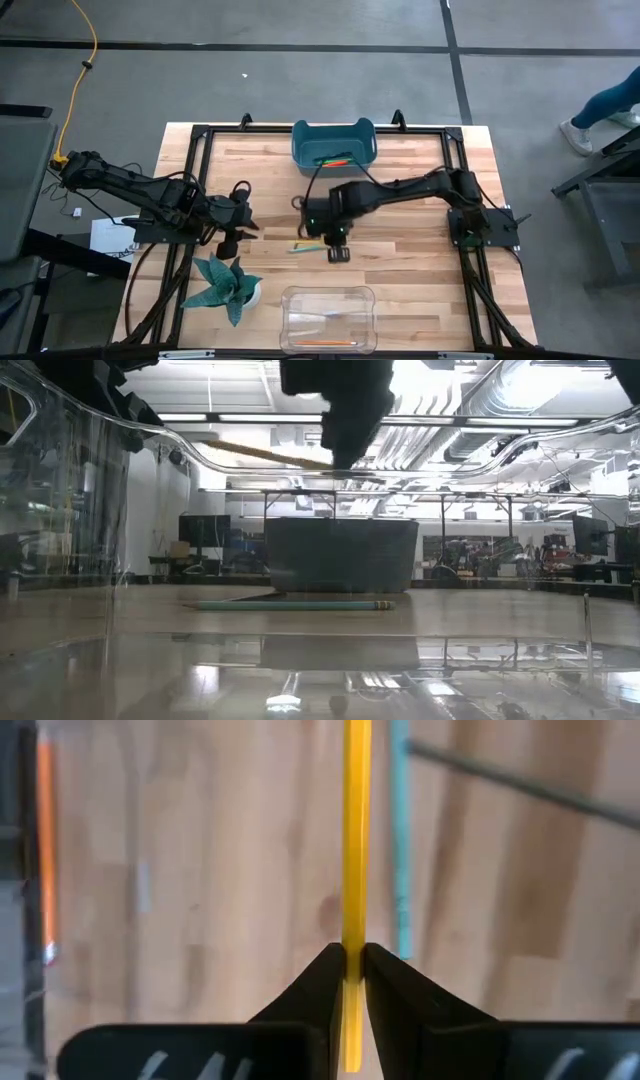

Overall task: Sort pens & pencils
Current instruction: Put the yellow pencil into the transparent bin

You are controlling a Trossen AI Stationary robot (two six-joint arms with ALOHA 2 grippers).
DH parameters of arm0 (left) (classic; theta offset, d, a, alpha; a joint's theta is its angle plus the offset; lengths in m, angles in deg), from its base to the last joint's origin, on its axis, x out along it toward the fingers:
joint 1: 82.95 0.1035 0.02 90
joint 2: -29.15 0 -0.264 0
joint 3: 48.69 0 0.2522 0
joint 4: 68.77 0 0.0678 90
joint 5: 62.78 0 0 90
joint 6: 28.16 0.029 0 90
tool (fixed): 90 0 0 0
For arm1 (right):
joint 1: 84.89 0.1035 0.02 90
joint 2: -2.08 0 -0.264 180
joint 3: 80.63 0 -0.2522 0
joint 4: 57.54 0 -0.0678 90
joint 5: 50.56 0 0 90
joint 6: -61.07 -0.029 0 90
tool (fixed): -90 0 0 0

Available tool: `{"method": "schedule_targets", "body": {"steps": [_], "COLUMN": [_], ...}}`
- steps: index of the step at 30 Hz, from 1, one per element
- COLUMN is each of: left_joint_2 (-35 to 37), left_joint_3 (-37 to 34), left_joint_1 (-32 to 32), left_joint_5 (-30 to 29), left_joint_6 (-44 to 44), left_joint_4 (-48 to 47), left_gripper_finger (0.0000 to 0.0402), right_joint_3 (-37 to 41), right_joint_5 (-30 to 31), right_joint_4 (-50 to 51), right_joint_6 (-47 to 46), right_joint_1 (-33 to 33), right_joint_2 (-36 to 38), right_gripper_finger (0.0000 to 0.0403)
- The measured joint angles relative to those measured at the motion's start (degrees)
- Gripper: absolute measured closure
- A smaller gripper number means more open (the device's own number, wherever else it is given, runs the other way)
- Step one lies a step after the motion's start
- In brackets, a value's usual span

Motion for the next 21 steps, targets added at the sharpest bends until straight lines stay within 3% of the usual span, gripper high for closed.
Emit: {"method": "schedule_targets", "body": {"steps": [11, 21], "left_joint_2": [0.00, 0.00], "left_joint_3": [0.00, 0.00], "left_joint_1": [0.00, 0.00], "left_joint_5": [1.21, 1.18], "left_joint_6": [-2.84, -4.99], "left_joint_4": [0.48, 1.21], "left_gripper_finger": [0.0298, 0.0298], "right_joint_3": [0.00, 0.00], "right_joint_5": [-1.88, -3.17], "right_joint_4": [-2.41, -6.70], "right_joint_6": [-6.78, -11.26], "right_joint_1": [10.91, 15.29], "right_joint_2": [0.00, 0.00], "right_gripper_finger": [0.0369, 0.0369]}}
